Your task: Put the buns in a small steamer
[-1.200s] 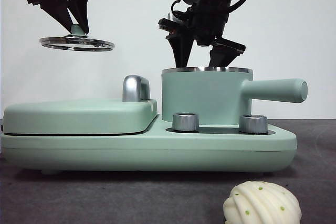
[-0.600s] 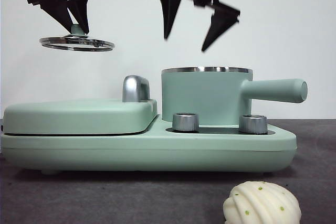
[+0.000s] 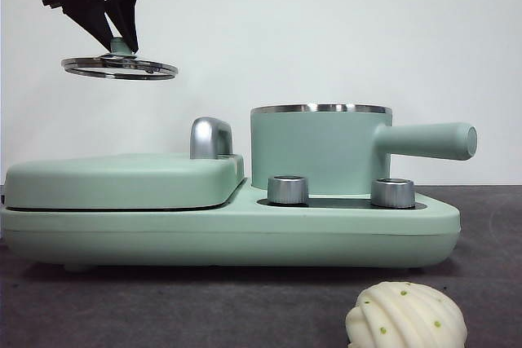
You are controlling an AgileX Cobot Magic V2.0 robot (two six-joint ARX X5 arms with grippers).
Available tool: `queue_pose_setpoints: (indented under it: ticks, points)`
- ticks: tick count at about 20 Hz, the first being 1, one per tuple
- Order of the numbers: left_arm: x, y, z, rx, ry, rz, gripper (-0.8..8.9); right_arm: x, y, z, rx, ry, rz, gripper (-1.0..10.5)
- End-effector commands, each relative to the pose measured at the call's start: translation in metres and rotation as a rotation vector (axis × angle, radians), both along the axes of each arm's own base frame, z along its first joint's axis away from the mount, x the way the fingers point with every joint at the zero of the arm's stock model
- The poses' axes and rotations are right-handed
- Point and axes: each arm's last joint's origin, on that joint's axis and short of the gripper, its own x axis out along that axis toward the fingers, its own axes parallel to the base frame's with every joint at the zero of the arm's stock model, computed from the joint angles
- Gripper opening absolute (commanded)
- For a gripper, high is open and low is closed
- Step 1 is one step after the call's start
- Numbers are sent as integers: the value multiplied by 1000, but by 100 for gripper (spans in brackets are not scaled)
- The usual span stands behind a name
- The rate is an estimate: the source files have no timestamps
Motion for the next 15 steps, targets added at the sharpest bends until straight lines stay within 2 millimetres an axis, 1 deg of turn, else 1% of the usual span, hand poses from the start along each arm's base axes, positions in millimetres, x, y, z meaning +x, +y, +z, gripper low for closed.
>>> queue_pose_setpoints:
  ticks: [1, 2, 3, 5, 7, 8, 9, 13, 15]
  points:
    - [-2, 0, 13, -24, -54, 6, 55, -30, -4, -16, -92, 81, 46, 474]
    - [-2, 0, 13, -26, -53, 8, 55, -44, -4, -25, -97, 98, 66, 474]
    - [-2, 0, 13, -27, -53, 9, 55, -53, -3, -31, -82, 100, 68, 474]
    - [-2, -1, 13, -28, -52, 7, 55, -71, 0, -49, -36, 78, 62, 474]
    - [-3, -3, 13, -28, -52, 3, 55, -86, 4, -74, -42, 76, 40, 474]
    - [-3, -6, 13, -29, -52, -2, 55, -93, 8, -91, -53, 101, 39, 474]
    - [-3, -7, 13, -29, -52, -6, 55, -96, 10, -103, -63, 119, 37, 474]
    - [-5, -17, 13, -29, -51, -29, 55, -105, 23, -162, -83, 167, 43, 474]
    - [-6, -20, 13, -29, -52, -37, 55, -107, 23, -188, -83, 186, 22, 474]
